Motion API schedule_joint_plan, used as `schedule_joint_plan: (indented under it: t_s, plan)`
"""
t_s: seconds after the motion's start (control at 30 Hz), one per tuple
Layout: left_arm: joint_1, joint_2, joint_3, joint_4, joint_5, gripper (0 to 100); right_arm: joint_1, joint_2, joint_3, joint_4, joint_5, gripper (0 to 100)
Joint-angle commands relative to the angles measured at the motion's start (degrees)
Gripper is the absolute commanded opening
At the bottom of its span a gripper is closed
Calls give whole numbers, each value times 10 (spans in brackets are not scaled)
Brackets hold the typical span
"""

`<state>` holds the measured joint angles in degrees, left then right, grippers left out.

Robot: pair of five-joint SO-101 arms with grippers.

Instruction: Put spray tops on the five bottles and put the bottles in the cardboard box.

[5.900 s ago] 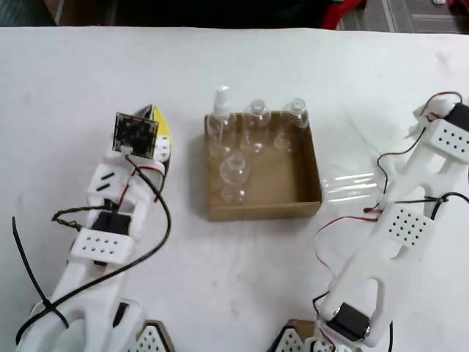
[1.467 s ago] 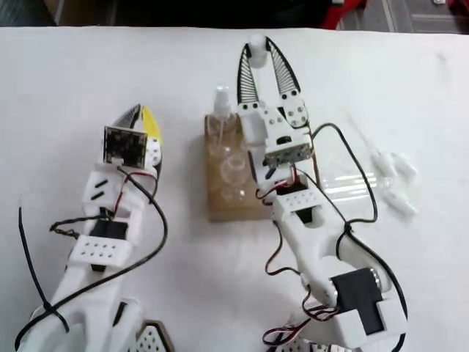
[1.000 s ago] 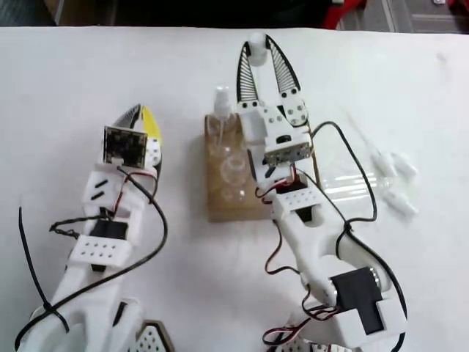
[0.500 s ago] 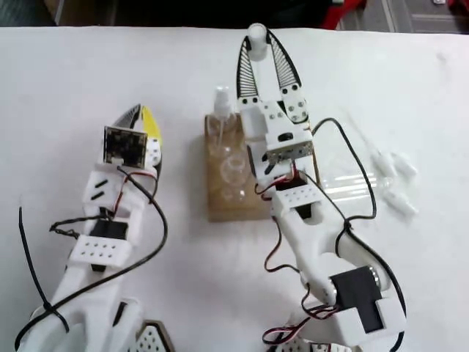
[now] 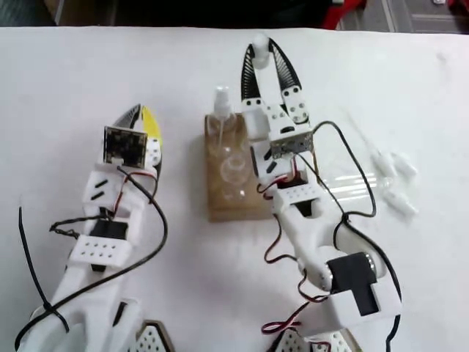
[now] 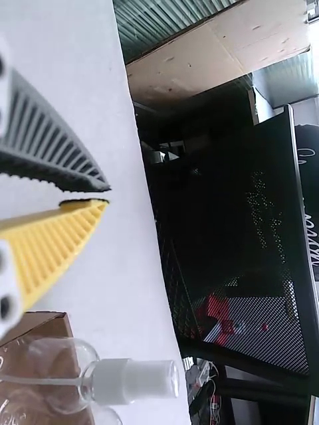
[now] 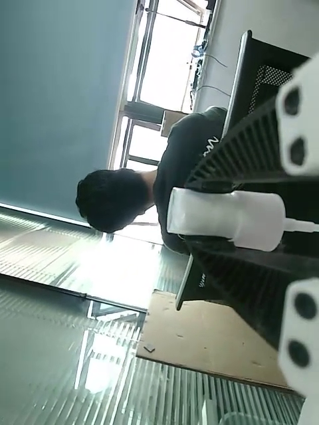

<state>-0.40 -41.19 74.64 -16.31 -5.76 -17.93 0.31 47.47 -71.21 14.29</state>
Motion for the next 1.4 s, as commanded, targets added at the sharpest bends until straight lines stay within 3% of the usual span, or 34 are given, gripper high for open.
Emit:
schedule_joint_plan:
  t_s: [0.0, 0.6, 0.8, 1.37]
  plan:
    - [-3, -1, -9, -15, -5, 24, -3, -5, 11, -7, -6, 15]
    - [-3, -1, -8, -15, -5, 24, 0, 66, 48, -11, -7, 15]
    - [-3, -1, -8, -15, -5, 24, -2, 142, 47, -137, -7, 15]
    - [-3, -1, -9, -15, -5, 24, 1, 182, 47, -145, -6, 18]
